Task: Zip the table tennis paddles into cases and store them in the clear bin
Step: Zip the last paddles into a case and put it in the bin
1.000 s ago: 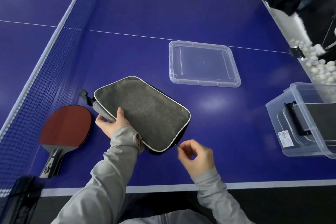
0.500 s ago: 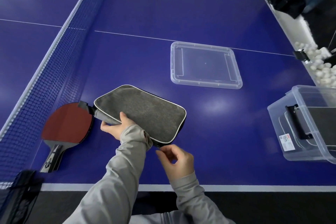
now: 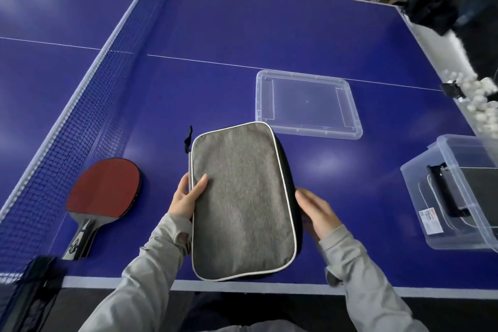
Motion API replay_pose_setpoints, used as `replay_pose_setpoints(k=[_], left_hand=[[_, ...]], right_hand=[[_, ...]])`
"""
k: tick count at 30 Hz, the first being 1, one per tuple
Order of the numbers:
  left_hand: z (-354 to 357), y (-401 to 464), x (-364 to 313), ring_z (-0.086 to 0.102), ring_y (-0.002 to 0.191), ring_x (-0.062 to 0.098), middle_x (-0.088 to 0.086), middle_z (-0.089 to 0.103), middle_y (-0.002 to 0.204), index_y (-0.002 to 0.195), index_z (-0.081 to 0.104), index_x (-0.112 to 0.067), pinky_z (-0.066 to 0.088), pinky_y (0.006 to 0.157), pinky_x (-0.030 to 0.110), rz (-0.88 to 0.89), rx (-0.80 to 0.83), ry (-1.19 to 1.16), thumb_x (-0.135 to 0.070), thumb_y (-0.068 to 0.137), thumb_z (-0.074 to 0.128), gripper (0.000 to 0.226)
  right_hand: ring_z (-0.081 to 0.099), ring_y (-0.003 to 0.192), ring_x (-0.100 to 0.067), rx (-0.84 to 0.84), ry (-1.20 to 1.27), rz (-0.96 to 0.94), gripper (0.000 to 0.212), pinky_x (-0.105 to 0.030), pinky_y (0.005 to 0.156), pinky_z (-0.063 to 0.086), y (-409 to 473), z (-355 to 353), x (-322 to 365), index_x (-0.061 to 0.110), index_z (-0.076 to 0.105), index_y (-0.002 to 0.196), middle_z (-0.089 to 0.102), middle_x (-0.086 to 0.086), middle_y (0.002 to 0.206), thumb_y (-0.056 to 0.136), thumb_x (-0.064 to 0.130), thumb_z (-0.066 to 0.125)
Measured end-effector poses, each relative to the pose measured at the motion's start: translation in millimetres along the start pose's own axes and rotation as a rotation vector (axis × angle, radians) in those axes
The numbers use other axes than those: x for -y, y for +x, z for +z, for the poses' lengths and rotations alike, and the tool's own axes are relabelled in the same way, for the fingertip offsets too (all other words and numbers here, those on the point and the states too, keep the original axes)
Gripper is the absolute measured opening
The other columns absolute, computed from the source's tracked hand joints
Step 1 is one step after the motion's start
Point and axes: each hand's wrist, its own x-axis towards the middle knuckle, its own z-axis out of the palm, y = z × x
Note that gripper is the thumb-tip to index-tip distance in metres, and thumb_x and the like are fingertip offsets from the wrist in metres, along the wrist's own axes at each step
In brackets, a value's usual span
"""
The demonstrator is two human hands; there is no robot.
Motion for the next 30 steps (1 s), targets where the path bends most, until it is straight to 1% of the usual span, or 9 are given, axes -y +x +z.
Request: replay_pose_setpoints(k=[5, 8, 10, 12, 14, 18, 22, 25, 30], left_hand=[[21, -4, -6, 0.066, 0.087, 0.015, 0.006, 0.065, 0.111, 0.121, 0.054, -0.03, 0.052, 0.073, 0.032, 0.0, 0.018, 0.102, -0.038, 0.078, 0.072, 0.048], [48, -12, -13, 0.052, 0.116, 0.02, 0.001, 0.044, 0.135, 0.143, 0.026, -0.03, 0.047, 0.092, 0.041, 0.004, -0.068, 0.321, -0.027, 0.086, 0.066, 0.07], [73, -29, -19, 0.04, 0.128, 0.015, -0.002, 0.031, 0.144, 0.146, 0.02, -0.029, 0.041, 0.101, 0.045, 0.016, -0.02, 0.38, -0.026, 0.088, 0.063, 0.072], [97, -52, -21, 0.043, 0.124, 0.006, -0.009, 0.034, 0.139, 0.143, 0.023, -0.031, 0.044, 0.1, 0.04, 0.04, 0.123, 0.355, -0.026, 0.089, 0.06, 0.065], [114, -72, -17, 0.057, 0.104, -0.004, -0.015, 0.043, 0.129, 0.14, 0.028, -0.033, 0.053, 0.084, 0.026, 0.036, 0.242, 0.279, -0.022, 0.091, 0.057, 0.058], [117, -82, -7, 0.062, 0.088, 0.0, -0.007, 0.049, 0.133, 0.14, 0.035, -0.032, 0.055, 0.079, 0.036, 0.003, 0.227, 0.231, -0.018, 0.093, 0.054, 0.053], [105, -77, -6, 0.064, 0.072, -0.009, -0.005, 0.054, 0.126, 0.135, 0.04, -0.034, 0.057, 0.061, 0.028, 0.028, 0.219, 0.302, -0.019, 0.094, 0.052, 0.045], [97, -72, -1, 0.065, 0.076, -0.004, -0.008, 0.057, 0.121, 0.132, 0.044, -0.038, 0.058, 0.063, 0.029, 0.04, 0.205, 0.327, -0.02, 0.093, 0.053, 0.043], [83, -64, 1, 0.066, 0.088, 0.011, -0.008, 0.06, 0.115, 0.121, 0.049, -0.043, 0.058, 0.061, 0.031, 0.104, 0.204, 0.379, -0.016, 0.091, 0.056, 0.041]], right_hand=[[0.063, 0.077, -0.003, 0.004, 0.033, -0.159, 0.021, -0.014, 0.071, 0.051, -11, 8, 7, 0.009, 0.065, 0.095, 0.071, 0.008, 0.081, 0.092, 0.002, 0.045], [0.059, 0.072, -0.004, -0.144, -0.286, -0.359, 0.018, -0.013, 0.068, 0.048, -23, 14, 12, 0.012, 0.064, 0.092, 0.068, -0.002, 0.08, 0.09, -0.001, 0.052], [0.058, 0.066, -0.009, -0.306, -0.563, -0.506, 0.013, -0.015, 0.062, 0.047, -30, 23, 12, 0.004, 0.066, 0.098, 0.066, -0.006, 0.074, 0.086, 0.003, 0.059], [0.063, 0.066, -0.015, -0.415, -0.806, -0.636, 0.021, -0.024, 0.057, 0.05, -35, 34, 9, 0.001, 0.066, 0.1, 0.069, -0.005, 0.077, 0.081, 0.007, 0.062], [0.064, 0.07, -0.014, -0.421, -0.892, -0.691, 0.024, -0.026, 0.056, 0.05, -39, 43, 6, 0.002, 0.067, 0.099, 0.072, -0.005, 0.083, 0.078, 0.01, 0.06], [0.063, 0.083, -0.011, -0.333, -0.8, -0.595, 0.029, -0.02, 0.063, 0.047, -43, 48, 2, 0.007, 0.064, 0.108, 0.072, -0.001, 0.094, 0.084, 0.018, 0.053], [0.07, 0.084, -0.018, -0.286, -0.812, -0.579, 0.031, -0.02, 0.063, 0.047, -42, 51, -3, 0.007, 0.064, 0.112, 0.071, -0.001, 0.102, 0.085, 0.018, 0.052], [0.07, 0.083, -0.025, -0.282, -0.796, -0.541, 0.028, -0.027, 0.062, 0.052, -37, 55, -8, 0.004, 0.063, 0.113, 0.071, -0.006, 0.101, 0.085, 0.007, 0.058], [0.069, 0.09, -0.025, -0.222, -0.738, -0.47, 0.03, -0.038, 0.072, 0.056, -30, 58, -12, 0.003, 0.06, 0.115, 0.068, -0.006, 0.107, 0.085, 0.003, 0.059]])
